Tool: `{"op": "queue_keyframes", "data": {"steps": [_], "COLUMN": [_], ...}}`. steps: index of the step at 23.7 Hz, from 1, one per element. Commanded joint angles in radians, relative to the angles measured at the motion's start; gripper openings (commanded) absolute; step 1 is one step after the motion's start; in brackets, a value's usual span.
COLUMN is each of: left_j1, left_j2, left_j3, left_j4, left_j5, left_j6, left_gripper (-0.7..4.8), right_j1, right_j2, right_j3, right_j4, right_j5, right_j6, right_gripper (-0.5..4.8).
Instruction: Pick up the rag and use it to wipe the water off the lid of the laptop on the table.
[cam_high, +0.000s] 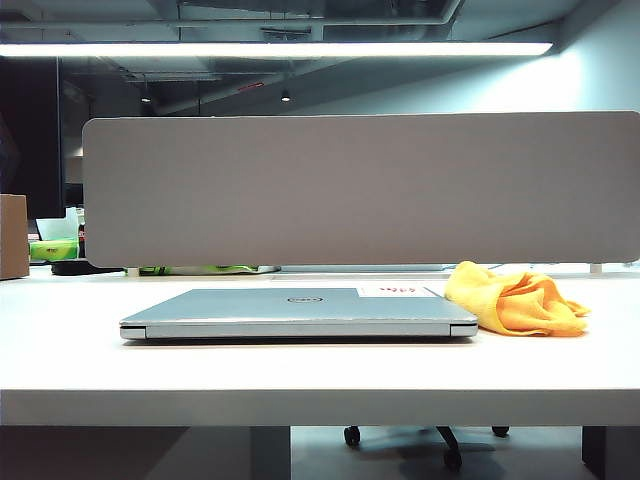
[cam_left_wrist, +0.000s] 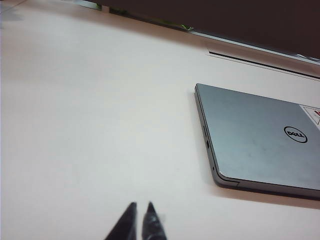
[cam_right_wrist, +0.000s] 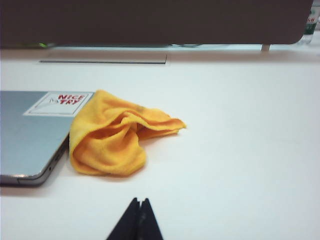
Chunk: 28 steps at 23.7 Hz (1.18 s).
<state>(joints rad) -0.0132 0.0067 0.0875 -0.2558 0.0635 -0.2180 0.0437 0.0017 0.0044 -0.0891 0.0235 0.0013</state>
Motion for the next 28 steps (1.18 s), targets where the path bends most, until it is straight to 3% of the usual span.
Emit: {"op": "queue_keyframes", "data": {"steps": [1, 26, 28], "left_j1": [0.0, 0.0, 0.001], "left_j2": [0.0, 0.0, 0.0], "left_j3": [0.002, 0.002, -0.002], "left_j4": [0.006, 0.006, 0.019], "left_j5": [0.004, 0.003, -0.005], "left_j6": [0.001, 0.001, 0.045], "left_gripper": [0.21, 0.21, 0.21], "right_j1": [0.001, 0.003, 0.003], "right_j2": [-0.002, -0.002, -0.002], "right_j3": [-0.003, -0.003, -0.003], "right_j4": [-0.052, -0.093, -0.093], "right_j5": [0.001, 0.0, 0.0], "right_j6": [-0.002, -0.002, -0.002], "right_gripper": [0.04, 0.04, 0.04]}}
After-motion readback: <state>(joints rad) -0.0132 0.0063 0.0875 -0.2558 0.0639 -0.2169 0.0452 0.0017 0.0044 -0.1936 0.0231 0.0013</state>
